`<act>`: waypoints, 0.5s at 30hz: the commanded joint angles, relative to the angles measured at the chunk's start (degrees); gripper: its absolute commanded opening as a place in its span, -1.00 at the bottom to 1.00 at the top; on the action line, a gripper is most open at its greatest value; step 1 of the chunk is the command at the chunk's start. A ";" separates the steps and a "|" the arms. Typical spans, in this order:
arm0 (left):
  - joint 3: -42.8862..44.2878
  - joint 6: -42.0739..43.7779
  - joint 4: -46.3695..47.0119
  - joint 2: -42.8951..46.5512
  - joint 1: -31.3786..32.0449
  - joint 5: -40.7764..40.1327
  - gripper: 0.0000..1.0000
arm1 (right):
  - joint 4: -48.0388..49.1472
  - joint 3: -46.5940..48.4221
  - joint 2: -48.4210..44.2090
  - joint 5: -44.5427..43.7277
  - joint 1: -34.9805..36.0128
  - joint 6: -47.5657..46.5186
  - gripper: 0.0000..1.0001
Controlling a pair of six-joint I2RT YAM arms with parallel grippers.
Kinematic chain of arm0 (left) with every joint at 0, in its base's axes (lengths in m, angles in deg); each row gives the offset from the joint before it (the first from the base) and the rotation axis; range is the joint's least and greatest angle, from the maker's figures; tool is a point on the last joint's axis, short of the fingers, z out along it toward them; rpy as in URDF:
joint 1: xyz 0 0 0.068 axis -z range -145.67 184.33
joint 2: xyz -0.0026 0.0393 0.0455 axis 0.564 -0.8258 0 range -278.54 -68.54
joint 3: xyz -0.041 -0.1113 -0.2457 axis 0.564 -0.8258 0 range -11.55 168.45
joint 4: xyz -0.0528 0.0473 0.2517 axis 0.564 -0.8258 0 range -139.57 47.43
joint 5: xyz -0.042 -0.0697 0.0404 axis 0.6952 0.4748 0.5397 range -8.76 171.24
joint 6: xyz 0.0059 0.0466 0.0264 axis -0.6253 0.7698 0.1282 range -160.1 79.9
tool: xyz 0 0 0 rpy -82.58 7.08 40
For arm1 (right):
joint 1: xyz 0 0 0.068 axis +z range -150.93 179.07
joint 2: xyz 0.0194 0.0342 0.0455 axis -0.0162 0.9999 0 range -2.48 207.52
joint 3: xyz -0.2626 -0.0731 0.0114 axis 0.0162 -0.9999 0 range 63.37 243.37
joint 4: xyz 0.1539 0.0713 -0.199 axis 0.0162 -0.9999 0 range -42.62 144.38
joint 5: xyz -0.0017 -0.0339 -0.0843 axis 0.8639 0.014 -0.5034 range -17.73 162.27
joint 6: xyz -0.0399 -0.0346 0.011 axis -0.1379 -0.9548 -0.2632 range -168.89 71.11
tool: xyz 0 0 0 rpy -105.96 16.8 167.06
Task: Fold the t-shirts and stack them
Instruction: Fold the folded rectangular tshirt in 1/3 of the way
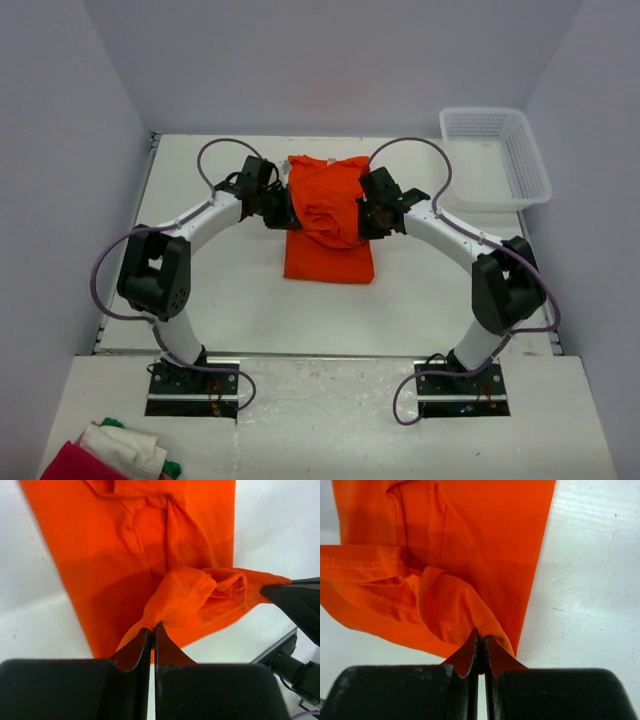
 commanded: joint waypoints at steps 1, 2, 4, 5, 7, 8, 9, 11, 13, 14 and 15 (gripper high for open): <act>6.69 2.35 -1.37 -4.79 -0.86 -0.13 -1.00 | 0.10 5.59 3.47 4.08 -2.49 -4.46 -1.00; 7.57 2.27 -1.29 -7.41 -1.13 -0.13 -1.00 | 0.01 6.30 5.23 4.61 -2.94 -4.81 -1.00; 10.11 2.09 -1.55 -10.15 -2.18 1.01 -1.00 | 0.10 8.75 7.43 5.57 -4.08 -5.60 -1.00; 11.00 2.00 -1.73 -12.17 -2.44 1.10 -1.00 | 0.01 9.46 9.79 6.01 -4.52 -5.95 -1.00; 14.06 2.18 -1.81 -13.76 -2.53 -0.21 -1.00 | 0.10 12.00 11.83 6.37 -5.57 -7.36 -1.00; 15.30 2.35 -2.77 -15.42 -2.62 -1.35 -1.00 | 0.19 13.06 14.10 7.41 -5.93 -7.88 -1.00; 17.75 2.35 -3.74 -16.22 -3.14 -1.97 -1.00 | 0.10 15.25 15.34 8.29 -6.63 -9.10 -1.00; 18.39 2.09 -2.88 -17.45 -3.59 -2.68 -1.00 | -1.03 18.24 17.97 9.44 -7.33 -9.99 -1.00; 20.14 2.00 -3.05 -18.68 -4.12 -3.04 -1.00 | -1.04 21.58 20.79 10.15 -8.13 -10.44 -0.90; 21.19 2.18 -3.57 -20.43 -4.38 -1.56 -1.00 | -2.96 23.16 21.76 10.15 -8.47 -11.04 -0.58; 23.46 2.35 -4.53 -21.14 -4.29 -2.67 -1.00 | -3.41 25.61 22.72 9.45 -8.91 -11.22 -0.42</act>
